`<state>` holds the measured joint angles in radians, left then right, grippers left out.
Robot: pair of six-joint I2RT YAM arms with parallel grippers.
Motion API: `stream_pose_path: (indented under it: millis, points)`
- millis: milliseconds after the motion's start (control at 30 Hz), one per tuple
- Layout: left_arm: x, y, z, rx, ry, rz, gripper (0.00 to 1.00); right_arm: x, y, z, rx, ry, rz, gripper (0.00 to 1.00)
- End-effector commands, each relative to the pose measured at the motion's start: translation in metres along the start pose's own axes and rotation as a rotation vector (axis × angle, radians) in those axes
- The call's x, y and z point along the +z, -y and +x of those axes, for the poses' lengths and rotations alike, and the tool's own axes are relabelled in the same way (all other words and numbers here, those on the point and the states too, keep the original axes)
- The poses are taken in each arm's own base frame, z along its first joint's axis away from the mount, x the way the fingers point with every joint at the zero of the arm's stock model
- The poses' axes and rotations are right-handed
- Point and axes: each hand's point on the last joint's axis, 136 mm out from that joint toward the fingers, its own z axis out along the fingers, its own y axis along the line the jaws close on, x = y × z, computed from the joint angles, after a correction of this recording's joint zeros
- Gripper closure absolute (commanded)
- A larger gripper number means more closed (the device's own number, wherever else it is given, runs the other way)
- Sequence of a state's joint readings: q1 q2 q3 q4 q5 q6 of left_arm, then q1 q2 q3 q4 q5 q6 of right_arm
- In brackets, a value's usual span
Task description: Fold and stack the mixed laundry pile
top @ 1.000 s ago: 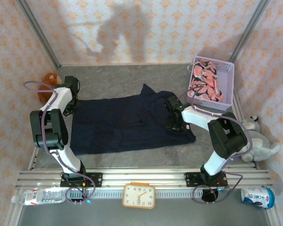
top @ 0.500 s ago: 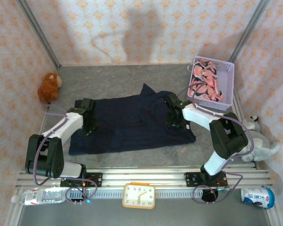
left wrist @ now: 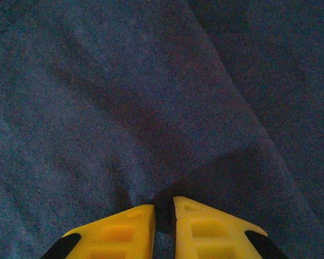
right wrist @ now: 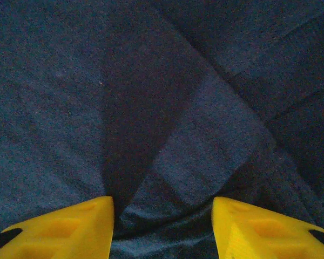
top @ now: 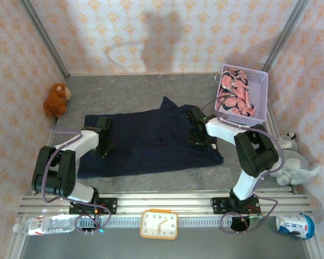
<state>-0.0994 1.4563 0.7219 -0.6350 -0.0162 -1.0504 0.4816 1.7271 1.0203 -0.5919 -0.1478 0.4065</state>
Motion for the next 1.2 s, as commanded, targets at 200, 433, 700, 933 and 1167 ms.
stream_pose_path:
  millis: [200, 433, 700, 933, 1167]
  points:
    - [-0.033, -0.007, -0.037, 0.133, 0.110, -0.154, 0.79, -0.049, -0.034, 0.045, -0.114, -0.141, -0.198, 0.46]
    - [-0.059, 0.074, -0.064, 0.183, 0.129, 0.032, 0.48, -0.084, -0.056, -0.061, -0.095, 0.080, -0.207, 0.41]
    - [-0.031, 0.125, -0.048, 0.220, 0.030, 0.084, 0.50, -0.054, -0.115, -0.162, -0.117, 0.191, -0.228, 0.41]
    - [-0.001, 0.120, -0.021, 0.267, -0.064, 0.037, 0.49, -0.009, -0.150, -0.198, -0.141, 0.174, -0.266, 0.45]
    - [0.013, 0.103, -0.011, 0.299, -0.097, -0.026, 0.49, 0.024, -0.165, -0.203, -0.154, 0.124, -0.292, 0.60]
